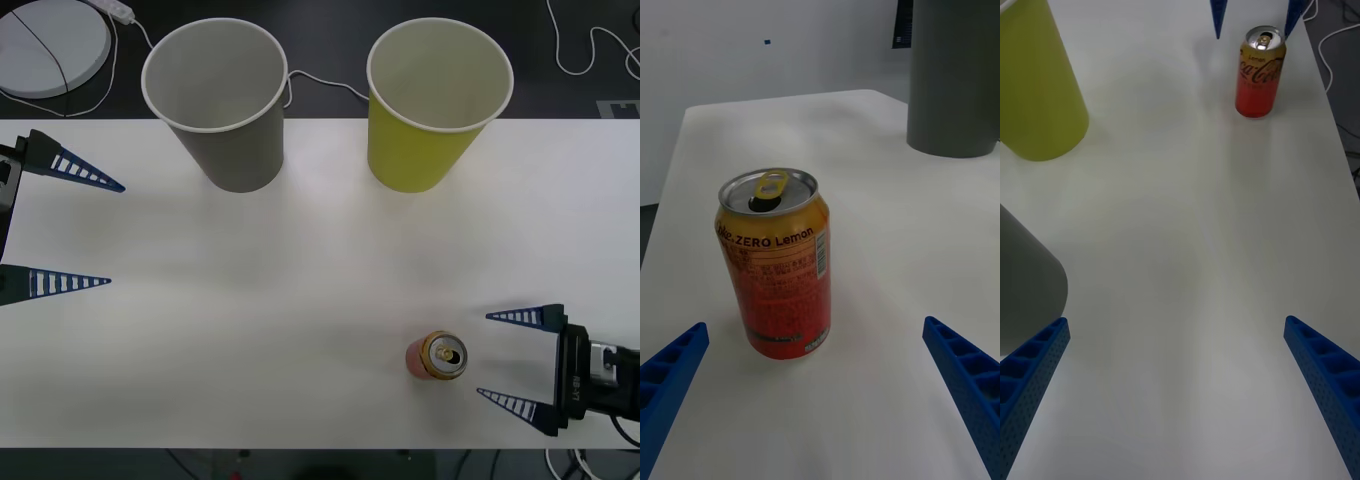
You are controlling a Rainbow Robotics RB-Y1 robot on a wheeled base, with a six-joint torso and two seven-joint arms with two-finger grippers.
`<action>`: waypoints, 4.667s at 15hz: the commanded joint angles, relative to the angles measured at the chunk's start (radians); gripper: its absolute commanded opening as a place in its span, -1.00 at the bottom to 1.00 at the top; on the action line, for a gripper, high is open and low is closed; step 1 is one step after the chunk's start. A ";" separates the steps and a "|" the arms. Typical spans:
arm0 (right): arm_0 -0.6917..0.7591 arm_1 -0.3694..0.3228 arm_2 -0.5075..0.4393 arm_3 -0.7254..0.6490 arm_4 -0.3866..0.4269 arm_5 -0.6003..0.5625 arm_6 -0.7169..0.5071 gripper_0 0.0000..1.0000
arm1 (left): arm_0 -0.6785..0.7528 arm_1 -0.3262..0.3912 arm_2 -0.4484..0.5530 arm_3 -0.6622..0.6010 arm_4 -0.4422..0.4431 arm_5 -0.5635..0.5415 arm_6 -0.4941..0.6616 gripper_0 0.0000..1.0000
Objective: Put the can into the green bin and the plastic bottle into the gray bin
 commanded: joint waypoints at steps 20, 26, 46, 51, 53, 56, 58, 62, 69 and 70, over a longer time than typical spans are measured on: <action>-0.051 0.163 0.114 0.001 0.001 0.128 0.073 0.01 | 0.000 0.000 0.000 0.000 0.000 0.000 0.000 1.00; -0.055 0.163 0.123 0.001 0.001 0.130 0.069 -1.00 | 0.000 0.000 0.000 0.000 0.000 0.000 0.000 1.00; 0.281 0.060 -0.344 -1.015 0.611 0.196 -0.994 -1.00 | 0.000 0.000 0.000 0.000 0.000 0.000 0.000 1.00; 0.288 0.059 -0.482 -1.221 0.739 0.096 -1.372 -1.00 | 0.000 0.000 0.000 0.000 0.000 0.000 0.000 1.00; 0.276 0.048 -0.532 -1.273 0.751 0.049 -1.505 -1.00 | 0.000 0.000 0.000 0.000 0.000 0.000 0.000 1.00; 0.253 -0.009 -0.591 -1.305 0.743 0.019 -1.708 -1.00 | 0.000 0.000 0.000 0.000 0.000 0.000 0.000 1.00; 0.242 -0.056 -0.633 -1.305 0.725 0.018 -1.811 -1.00 | 0.000 0.000 0.000 0.000 0.000 0.000 0.000 1.00; 0.209 -0.188 -0.690 -1.305 0.716 0.012 -2.064 -1.00 | 0.000 0.000 0.000 0.000 0.000 0.000 0.000 1.00; -0.083 -0.410 -0.584 -1.158 0.682 -0.119 -2.189 -1.00 | 0.000 0.000 0.000 0.000 0.000 0.000 0.000 1.00; -0.150 -0.437 -0.541 -1.124 0.677 -0.119 -2.189 -1.00 | 0.000 0.000 0.000 0.000 0.000 0.000 0.000 1.00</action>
